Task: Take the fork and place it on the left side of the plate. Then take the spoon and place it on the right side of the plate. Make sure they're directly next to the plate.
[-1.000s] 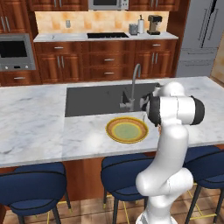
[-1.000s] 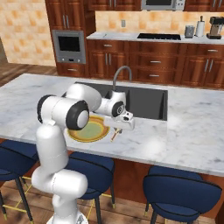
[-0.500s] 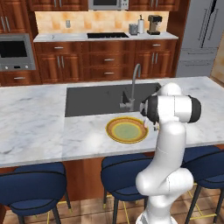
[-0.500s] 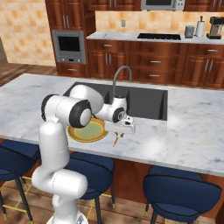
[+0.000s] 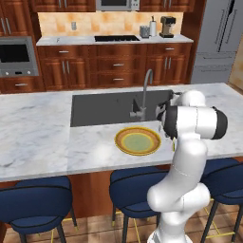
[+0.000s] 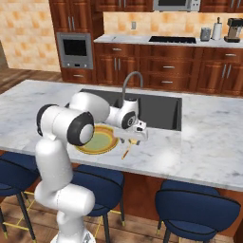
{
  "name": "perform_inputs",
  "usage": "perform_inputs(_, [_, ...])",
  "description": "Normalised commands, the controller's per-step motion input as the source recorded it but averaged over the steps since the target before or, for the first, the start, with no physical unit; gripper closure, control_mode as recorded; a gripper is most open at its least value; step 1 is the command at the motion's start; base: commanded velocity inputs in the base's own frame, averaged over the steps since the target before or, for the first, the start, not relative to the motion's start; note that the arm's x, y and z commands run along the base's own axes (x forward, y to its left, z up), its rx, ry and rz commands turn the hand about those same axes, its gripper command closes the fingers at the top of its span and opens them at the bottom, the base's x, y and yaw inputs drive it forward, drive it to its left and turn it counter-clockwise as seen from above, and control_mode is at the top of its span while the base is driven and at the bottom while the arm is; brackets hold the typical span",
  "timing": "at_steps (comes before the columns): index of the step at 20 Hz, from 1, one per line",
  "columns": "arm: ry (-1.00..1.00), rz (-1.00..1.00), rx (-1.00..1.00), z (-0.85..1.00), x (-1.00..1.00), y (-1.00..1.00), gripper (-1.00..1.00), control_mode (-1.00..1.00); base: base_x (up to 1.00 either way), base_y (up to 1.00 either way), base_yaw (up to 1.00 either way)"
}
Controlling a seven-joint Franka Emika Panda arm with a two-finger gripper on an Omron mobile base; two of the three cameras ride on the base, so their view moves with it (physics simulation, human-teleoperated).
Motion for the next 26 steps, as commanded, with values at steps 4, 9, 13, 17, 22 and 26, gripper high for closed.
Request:
perform_inputs(4, [-0.15,0.0,0.0,0.99,-0.65,-0.02,-1.0,-1.0,0.0,0.0,0.0])
perform_inputs(9, [-0.14,0.0,0.0,0.98,-0.83,0.01,-1.0,-1.0,0.0,0.0,0.0])
perform_inputs(13, [-0.1,0.0,0.0,0.72,-0.99,0.29,-1.0,-1.0,0.0,0.0,0.0])
perform_inputs(17, [-0.07,0.0,0.03,0.47,-0.83,0.22,-1.0,-1.0,0.0,0.0,0.0])
perform_inputs(22, [-0.01,-0.03,0.01,0.01,-0.31,0.05,-1.0,-1.0,0.0,0.0,0.0])
perform_inputs(26, [0.02,0.0,0.02,-0.03,-0.07,0.1,-1.0,-1.0,0.0,0.0,0.0])
